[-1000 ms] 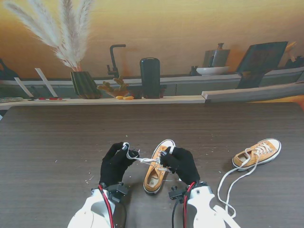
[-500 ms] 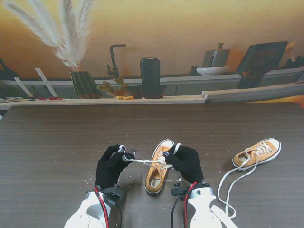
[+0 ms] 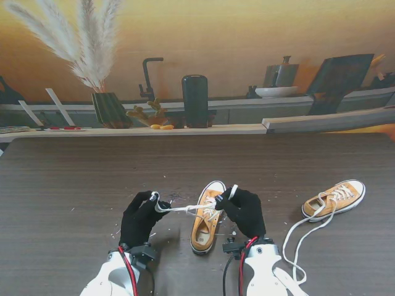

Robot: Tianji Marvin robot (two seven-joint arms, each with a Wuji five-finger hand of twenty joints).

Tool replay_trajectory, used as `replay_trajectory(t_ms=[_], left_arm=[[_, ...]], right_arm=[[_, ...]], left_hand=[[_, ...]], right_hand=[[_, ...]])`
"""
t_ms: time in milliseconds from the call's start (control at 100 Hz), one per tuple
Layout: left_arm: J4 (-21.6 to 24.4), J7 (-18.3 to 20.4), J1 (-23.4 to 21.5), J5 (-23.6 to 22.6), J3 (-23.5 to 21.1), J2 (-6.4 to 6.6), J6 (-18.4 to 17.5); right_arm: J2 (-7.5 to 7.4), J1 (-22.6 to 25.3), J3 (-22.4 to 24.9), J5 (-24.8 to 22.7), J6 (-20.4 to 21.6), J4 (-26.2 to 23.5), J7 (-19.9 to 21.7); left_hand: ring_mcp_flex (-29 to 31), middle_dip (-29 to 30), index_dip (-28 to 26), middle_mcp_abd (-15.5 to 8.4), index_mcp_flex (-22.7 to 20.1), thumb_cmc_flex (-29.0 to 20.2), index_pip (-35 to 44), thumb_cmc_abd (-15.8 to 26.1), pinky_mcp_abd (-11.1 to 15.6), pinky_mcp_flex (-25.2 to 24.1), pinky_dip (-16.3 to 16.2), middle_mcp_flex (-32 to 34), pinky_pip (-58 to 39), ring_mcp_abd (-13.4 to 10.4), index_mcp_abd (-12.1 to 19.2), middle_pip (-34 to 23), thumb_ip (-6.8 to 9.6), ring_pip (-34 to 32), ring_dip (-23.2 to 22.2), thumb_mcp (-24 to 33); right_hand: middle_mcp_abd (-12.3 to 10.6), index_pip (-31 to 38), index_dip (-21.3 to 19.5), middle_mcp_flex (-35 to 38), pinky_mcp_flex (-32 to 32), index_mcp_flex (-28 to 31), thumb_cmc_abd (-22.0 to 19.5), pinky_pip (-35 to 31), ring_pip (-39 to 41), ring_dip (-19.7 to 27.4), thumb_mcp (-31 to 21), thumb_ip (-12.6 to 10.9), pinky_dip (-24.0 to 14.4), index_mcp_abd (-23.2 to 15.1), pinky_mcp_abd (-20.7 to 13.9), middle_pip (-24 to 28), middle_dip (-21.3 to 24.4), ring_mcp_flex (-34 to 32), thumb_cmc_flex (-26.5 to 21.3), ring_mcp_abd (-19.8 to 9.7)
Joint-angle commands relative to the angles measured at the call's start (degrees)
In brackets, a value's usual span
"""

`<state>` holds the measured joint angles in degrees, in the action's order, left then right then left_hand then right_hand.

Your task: Tie the shoelaces into a bow on the shoes

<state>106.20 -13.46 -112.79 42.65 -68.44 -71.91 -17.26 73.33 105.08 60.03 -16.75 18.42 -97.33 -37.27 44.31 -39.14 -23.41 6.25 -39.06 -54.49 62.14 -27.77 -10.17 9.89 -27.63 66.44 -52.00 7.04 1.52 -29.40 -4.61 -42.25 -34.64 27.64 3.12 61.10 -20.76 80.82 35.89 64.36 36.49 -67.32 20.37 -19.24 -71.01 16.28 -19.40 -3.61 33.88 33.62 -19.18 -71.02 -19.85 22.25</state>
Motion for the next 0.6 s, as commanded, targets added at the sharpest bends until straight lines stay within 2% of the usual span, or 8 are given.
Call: replay_trajectory(t_ms=[0, 80, 230, 360, 450, 590], left_arm=[[0.21, 0.82, -0.46, -0.25, -0.33, 0.1, 0.43], [0.05, 0.79, -0.64, -0.39, -0.67, 0.1, 0.61], [-0.4, 0.89, -0.88, -0.49, -1.22, 0.1, 1.06], [-0.92, 1.3, -1.05, -0.33, -1.49, 0.12, 1.45], [-1.23, 1.69, -1.13, 0.04, -1.62, 0.13, 1.81], [-1.6, 1.69, -1.24, 0.1, -1.84, 0.09, 1.92]], right_arm=[[0.29, 0.22, 0.09, -0.05, -0.03, 0.07, -0.03], [0.5, 0.32, 0.26, -0.68, -0.63, 0.26, -1.3], [0.82, 0.63, 0.77, -1.12, -1.67, 0.43, -3.04], [1.0, 0.92, 1.26, -1.15, -1.71, 0.72, -3.89], [1.16, 1.18, 1.52, -0.47, -1.46, 0.91, -4.16], [1.42, 1.51, 2.0, -0.03, -1.45, 1.36, -5.05]], left_hand=[[1.43, 0.02, 1.32, 0.28, -1.14, -0.18, -0.38, -0.89, 1.3, -0.3, 0.51, 2.45, -0.62, -0.82, 0.91, -1.85, -0.32, -1.12, 0.0, -1.43], [1.51, 0.03, 1.3, 0.23, -1.17, -0.18, -0.35, -0.92, 1.33, -0.26, 0.51, 2.47, -0.62, -0.77, 0.89, -1.88, -0.31, -1.16, -0.01, -1.42], [1.31, 0.07, 1.32, 0.17, -1.15, -0.14, -0.38, -0.81, 1.36, -0.37, 0.53, 2.41, -0.57, -0.76, 0.9, -1.88, -0.32, -1.09, 0.01, -1.43], [1.02, 0.11, 1.32, 0.2, -0.99, -0.24, -0.46, -0.71, 1.37, -0.59, 0.56, 2.18, -0.45, -0.74, 0.9, -1.81, -0.34, -1.0, 0.03, -1.58], [0.92, 0.11, 1.28, 0.15, -0.94, -0.33, -0.45, -0.59, 1.38, -0.75, 0.59, 2.05, -0.33, -0.67, 0.84, -1.78, -0.33, -0.99, 0.02, -1.78], [0.96, 0.1, 1.26, 0.29, -1.01, -0.46, -0.43, -0.61, 1.45, -0.67, 0.55, 2.03, -0.36, -0.67, 0.78, -1.8, -0.26, -1.05, 0.0, -1.93]], right_hand=[[-2.29, 2.42, 2.24, 3.12, -1.02, -1.39, 1.66, -0.08, 0.19, 3.61, -2.05, 2.17, 0.65, -1.36, -2.62, 0.07, 1.29, -0.69, -1.64, 0.53], [-1.43, 3.4, 1.8, 3.14, -0.15, -1.49, 2.31, -2.38, 2.31, 4.02, -2.61, 2.22, -0.57, -0.47, -4.15, 1.57, 0.68, -2.03, -2.16, 0.35], [-0.03, 4.01, 1.42, 2.94, 0.55, -1.48, 3.72, -4.16, 7.9, -0.07, -2.99, 2.31, -2.78, 0.81, -5.61, 2.51, -0.67, -1.48, -3.51, 0.0], [-1.0, 3.4, 2.04, 2.92, -2.43, -1.35, 3.73, -1.75, 5.12, 0.66, -3.01, 2.42, -2.76, -0.32, -4.77, 1.14, -0.38, -1.16, -2.92, 0.71], [-1.79, 3.16, 3.81, 3.19, -4.77, -1.26, 3.49, 1.97, 0.61, 3.71, -2.71, 2.41, -1.21, -1.04, -3.73, -0.61, 1.38, -0.02, -2.72, 0.92], [-1.72, 3.44, 5.15, 3.22, -5.24, -1.36, 3.81, 2.97, -1.27, 6.01, -2.91, 2.5, 0.22, -1.17, -3.74, -1.78, 3.17, 0.7, -2.85, 0.66]])
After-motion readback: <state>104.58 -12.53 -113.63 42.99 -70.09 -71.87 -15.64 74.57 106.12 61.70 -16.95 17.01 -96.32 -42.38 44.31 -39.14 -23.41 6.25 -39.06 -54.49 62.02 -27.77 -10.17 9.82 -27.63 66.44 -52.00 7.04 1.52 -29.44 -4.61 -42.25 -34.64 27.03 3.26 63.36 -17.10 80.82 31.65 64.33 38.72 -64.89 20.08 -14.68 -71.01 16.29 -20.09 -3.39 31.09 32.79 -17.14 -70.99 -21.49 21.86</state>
